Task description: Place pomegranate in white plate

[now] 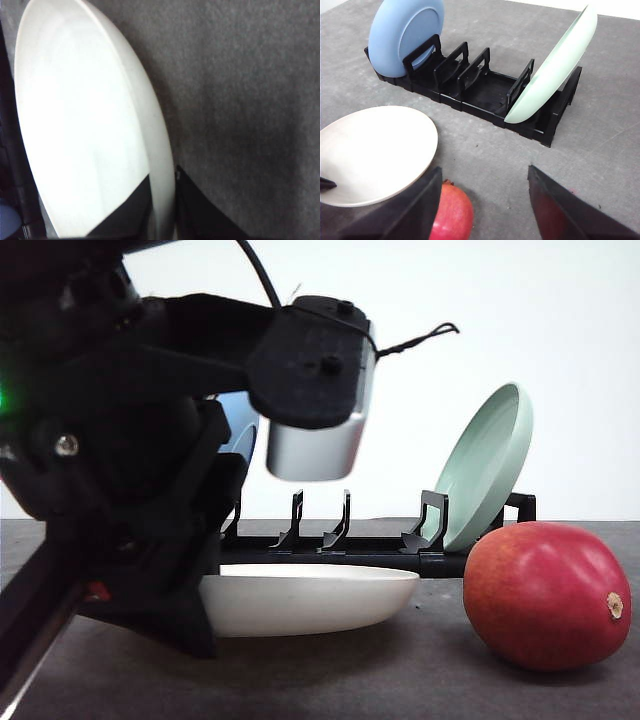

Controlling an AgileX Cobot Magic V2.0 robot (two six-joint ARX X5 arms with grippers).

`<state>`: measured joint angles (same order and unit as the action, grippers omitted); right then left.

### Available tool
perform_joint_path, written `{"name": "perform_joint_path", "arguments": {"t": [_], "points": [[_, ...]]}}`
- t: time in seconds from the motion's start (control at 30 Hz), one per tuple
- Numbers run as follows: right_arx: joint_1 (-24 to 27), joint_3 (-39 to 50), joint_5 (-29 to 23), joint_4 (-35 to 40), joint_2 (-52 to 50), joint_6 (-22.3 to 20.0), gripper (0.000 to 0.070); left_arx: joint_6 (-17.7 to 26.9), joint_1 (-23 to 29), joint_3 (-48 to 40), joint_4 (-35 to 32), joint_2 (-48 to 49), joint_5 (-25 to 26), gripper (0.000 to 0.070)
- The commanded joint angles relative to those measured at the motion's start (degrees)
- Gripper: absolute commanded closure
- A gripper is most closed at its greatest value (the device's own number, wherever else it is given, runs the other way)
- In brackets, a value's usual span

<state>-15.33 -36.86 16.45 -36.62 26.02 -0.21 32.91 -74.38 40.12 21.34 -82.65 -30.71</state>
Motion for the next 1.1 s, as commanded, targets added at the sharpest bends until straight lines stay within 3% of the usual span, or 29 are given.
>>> {"name": "perform_joint_path", "arguments": {"t": [0.0,0.1,0.3,0.43,0.5,0.57,0.7,0.93,1.07], "points": [[-0.2,-1.0,0.0,0.6,0.1,0.2,0.0356,0.5,-1.1,1.1,-0.8,-1.1,0.6,0.0670],[-0.2,-1.0,0.0,0.6,0.1,0.2,0.0356,0.5,-1.6,1.1,-1.0,-1.1,0.6,0.0658],[-0.2,-1.0,0.0,0.6,0.1,0.2,0.0356,-0.3,-2.6,1.2,-1.1,-1.1,0.7,0.0560],[-0.2,-1.0,0.0,0.6,0.1,0.2,0.0356,-3.9,-2.9,2.5,0.5,-1.0,2.2,0.0387],[-0.2,-1.0,0.0,0.6,0.1,0.2,0.0356,-6.5,-2.9,4.0,2.7,-1.0,3.8,0.0374],[-0.2,-1.0,0.0,0.6,0.1,0.2,0.0356,-9.7,-2.7,6.1,6.1,-0.8,6.7,0.0370],[-0.2,-1.0,0.0,0.6,0.1,0.2,0.0356,-17.6,-0.9,10.5,12.0,1.3,15.3,0.0288],[-0.2,-1.0,0.0,0.6,0.1,0.2,0.0356,-31.9,8.7,11.6,12.1,10.1,31.5,0.0265],[-0.2,-1.0,0.0,0.5,0.1,0.2,0.0356,-35.5,16.6,11.6,12.6,16.0,32.9,0.0265]]}}
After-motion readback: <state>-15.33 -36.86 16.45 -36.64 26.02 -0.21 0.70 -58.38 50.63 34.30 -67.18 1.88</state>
